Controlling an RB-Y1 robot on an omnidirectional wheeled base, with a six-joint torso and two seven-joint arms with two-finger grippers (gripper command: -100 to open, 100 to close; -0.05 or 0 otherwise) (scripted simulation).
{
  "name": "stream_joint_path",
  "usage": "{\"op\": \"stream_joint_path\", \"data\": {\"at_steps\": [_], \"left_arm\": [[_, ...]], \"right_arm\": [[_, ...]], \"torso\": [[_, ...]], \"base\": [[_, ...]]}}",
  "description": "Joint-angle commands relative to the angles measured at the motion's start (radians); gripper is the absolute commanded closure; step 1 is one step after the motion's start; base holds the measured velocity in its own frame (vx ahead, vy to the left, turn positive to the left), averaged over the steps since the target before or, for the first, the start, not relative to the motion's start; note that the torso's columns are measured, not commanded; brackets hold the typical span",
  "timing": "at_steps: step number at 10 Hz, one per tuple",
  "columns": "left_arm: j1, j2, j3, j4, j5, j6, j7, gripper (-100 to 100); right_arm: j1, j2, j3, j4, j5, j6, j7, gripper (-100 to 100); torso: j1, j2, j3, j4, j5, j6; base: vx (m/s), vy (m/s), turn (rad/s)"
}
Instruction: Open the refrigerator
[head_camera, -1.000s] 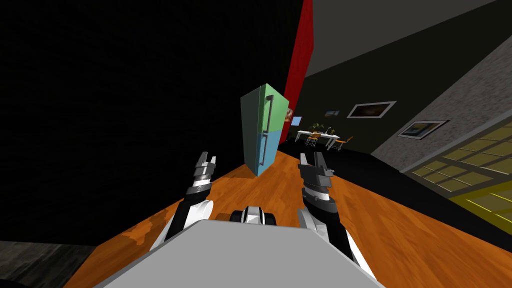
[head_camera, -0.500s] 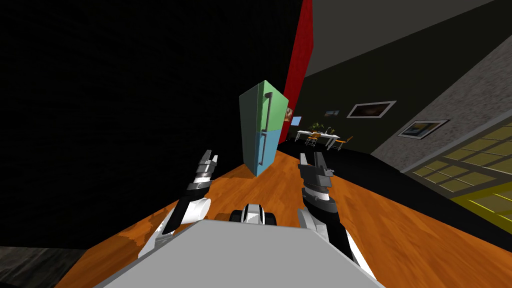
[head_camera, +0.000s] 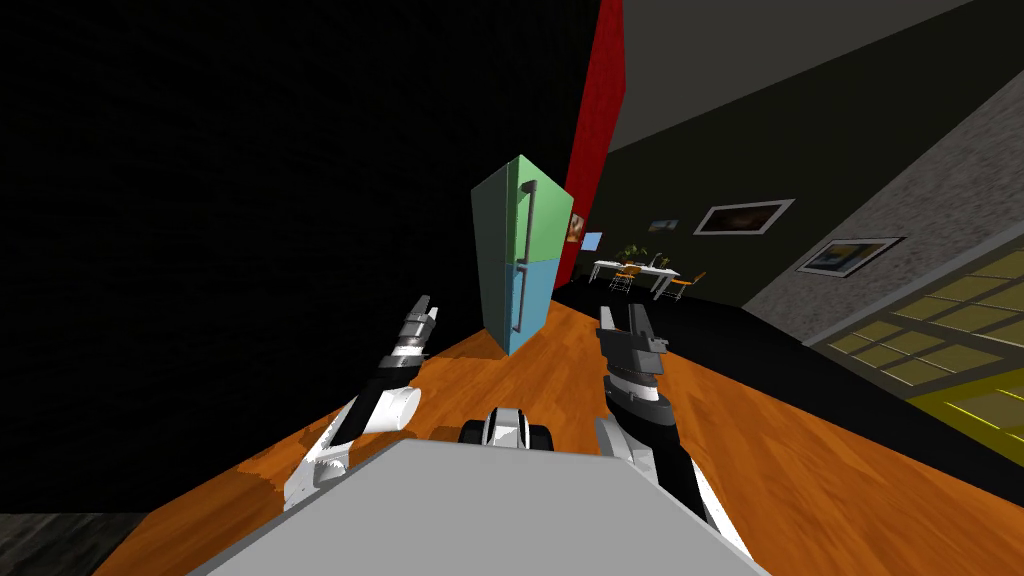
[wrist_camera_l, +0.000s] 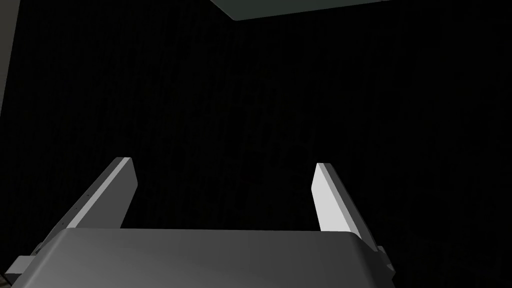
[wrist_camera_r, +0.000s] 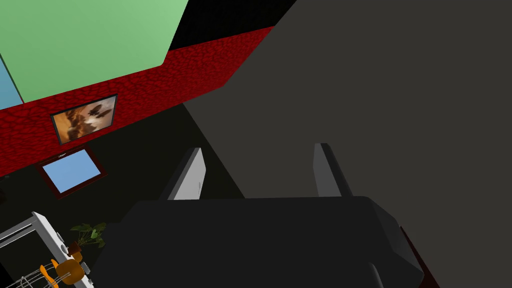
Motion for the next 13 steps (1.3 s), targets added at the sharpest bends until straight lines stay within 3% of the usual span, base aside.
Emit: {"op": "stream_joint_path", "data": {"at_steps": [1,13], "left_arm": [[-0.046,0.013,0.018,0.004,0.001,0.071,-0.029,-100],[-0.227,0.012,0.087,0.013,0.002,0.358,-0.156,-100]], "right_arm": [[0.0,0.0,0.0,0.0,0.0,0.0,0.0,0],[0.0,0.0,0.0,0.0,0.0,0.0,0.0,0]], "torso": [[0.0,0.001,0.001,0.0,0.0,0.0],[-0.002,0.0,0.0,0.0,-0.001,0.0]], "base": [[0.062,-0.079,-0.007],[0.061,-0.098,-0.003]]}}
